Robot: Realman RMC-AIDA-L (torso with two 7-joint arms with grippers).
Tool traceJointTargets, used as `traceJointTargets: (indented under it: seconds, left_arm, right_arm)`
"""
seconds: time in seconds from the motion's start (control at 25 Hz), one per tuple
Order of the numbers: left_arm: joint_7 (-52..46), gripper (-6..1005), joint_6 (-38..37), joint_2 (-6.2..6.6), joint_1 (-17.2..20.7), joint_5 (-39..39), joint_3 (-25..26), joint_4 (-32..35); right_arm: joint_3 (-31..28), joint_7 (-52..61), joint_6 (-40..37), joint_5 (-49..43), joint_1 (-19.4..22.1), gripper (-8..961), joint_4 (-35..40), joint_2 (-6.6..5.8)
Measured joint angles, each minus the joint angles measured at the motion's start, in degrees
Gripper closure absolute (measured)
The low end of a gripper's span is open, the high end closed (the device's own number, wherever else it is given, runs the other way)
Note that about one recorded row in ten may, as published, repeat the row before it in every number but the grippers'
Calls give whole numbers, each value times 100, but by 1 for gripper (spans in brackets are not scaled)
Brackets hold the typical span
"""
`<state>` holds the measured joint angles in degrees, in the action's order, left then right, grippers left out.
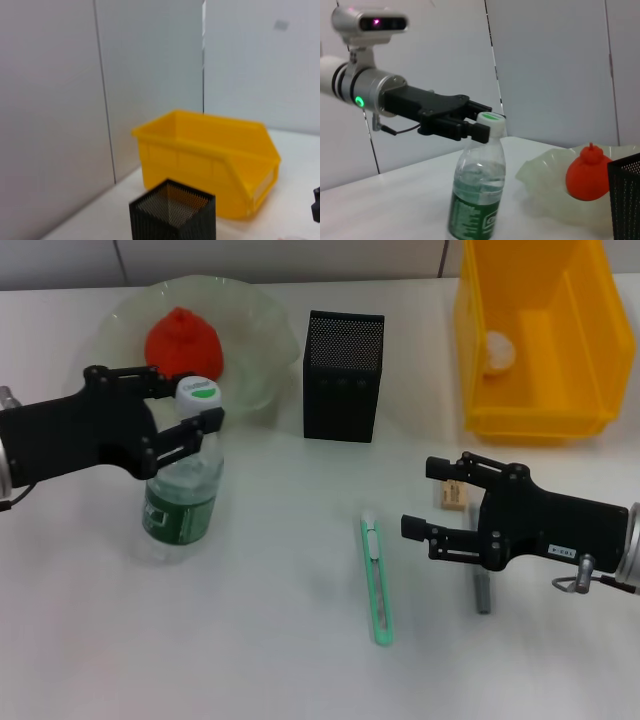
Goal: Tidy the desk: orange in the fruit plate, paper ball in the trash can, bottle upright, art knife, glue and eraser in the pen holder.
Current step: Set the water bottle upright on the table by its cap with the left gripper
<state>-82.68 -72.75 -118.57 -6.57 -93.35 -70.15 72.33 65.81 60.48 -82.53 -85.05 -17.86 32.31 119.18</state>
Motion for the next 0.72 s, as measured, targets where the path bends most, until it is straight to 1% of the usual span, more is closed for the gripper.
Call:
traceJointTargets:
  seconds: [0.04, 0.08, 0.24, 0.48, 0.56, 0.72]
  left_arm:
    - [189, 538, -78, 0, -39, 101, 102, -161]
    - [189, 538, -78, 0, -39, 101, 102, -161]
    - [439, 541, -242, 0, -172, 233, 332, -502]
    - [463, 545, -191, 1, -269, 254, 464, -672]
    - [494, 546, -188, -2, -340, 288, 573, -826]
    - [576, 550, -194, -10, -391, 330, 592, -943]
  right_arm:
    - [-3, 18, 0, 0, 3, 130, 17, 0]
    - [-8, 23, -1, -1, 6, 130, 20, 0]
    - [-19, 58, -7, -3, 9, 129, 41, 0]
    - [-16, 74, -9, -3, -5, 129, 81, 0]
    - [-19, 75, -9, -7, -13, 129, 82, 0]
    - [-18, 76, -9, -10, -21, 130, 85, 0]
